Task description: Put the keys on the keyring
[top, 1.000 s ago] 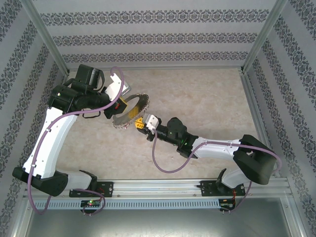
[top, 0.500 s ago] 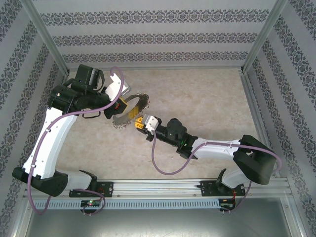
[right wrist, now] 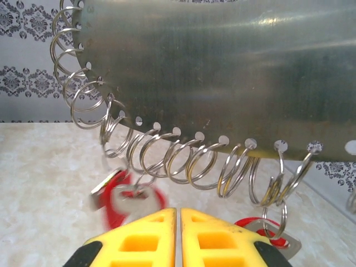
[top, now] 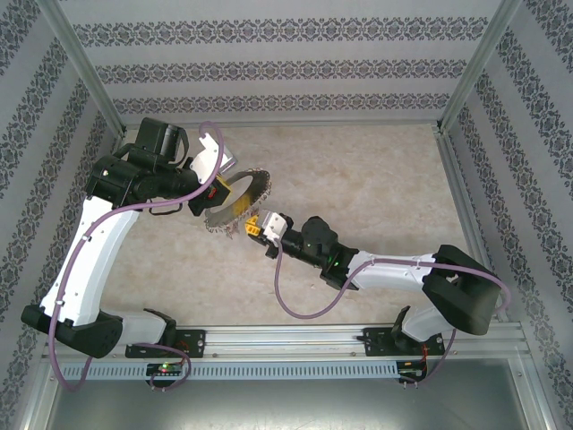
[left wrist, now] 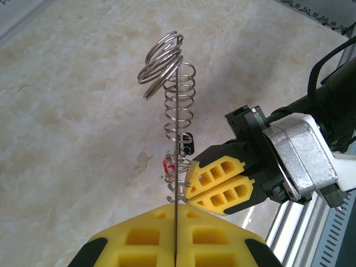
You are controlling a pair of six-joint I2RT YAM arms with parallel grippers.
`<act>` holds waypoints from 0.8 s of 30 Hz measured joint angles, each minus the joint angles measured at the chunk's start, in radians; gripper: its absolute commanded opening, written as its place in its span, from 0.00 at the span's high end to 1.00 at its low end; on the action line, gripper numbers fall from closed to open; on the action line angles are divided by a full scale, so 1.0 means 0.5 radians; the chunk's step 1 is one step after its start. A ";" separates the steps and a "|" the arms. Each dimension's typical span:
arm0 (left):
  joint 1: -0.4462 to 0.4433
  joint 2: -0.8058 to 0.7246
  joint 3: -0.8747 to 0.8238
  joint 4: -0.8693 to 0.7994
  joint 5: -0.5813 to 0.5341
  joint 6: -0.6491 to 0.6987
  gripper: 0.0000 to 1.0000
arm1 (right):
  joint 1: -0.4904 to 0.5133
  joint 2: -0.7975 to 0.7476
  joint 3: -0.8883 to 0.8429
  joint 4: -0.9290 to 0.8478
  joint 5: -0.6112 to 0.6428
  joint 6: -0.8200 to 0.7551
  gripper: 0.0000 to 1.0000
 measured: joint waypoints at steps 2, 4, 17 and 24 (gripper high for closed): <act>0.000 0.000 -0.003 0.000 0.000 0.000 1.00 | 0.000 0.000 0.000 0.009 0.000 0.000 0.90; 0.000 -0.001 -0.003 0.000 0.001 0.000 1.00 | 0.000 0.000 0.000 0.020 0.001 0.000 0.89; -0.013 -0.010 -0.035 0.014 0.007 -0.001 1.00 | 0.000 0.000 0.000 0.063 0.050 -0.003 0.88; -0.013 -0.010 -0.035 0.014 0.007 -0.001 1.00 | 0.001 0.000 0.000 0.066 0.083 -0.034 0.87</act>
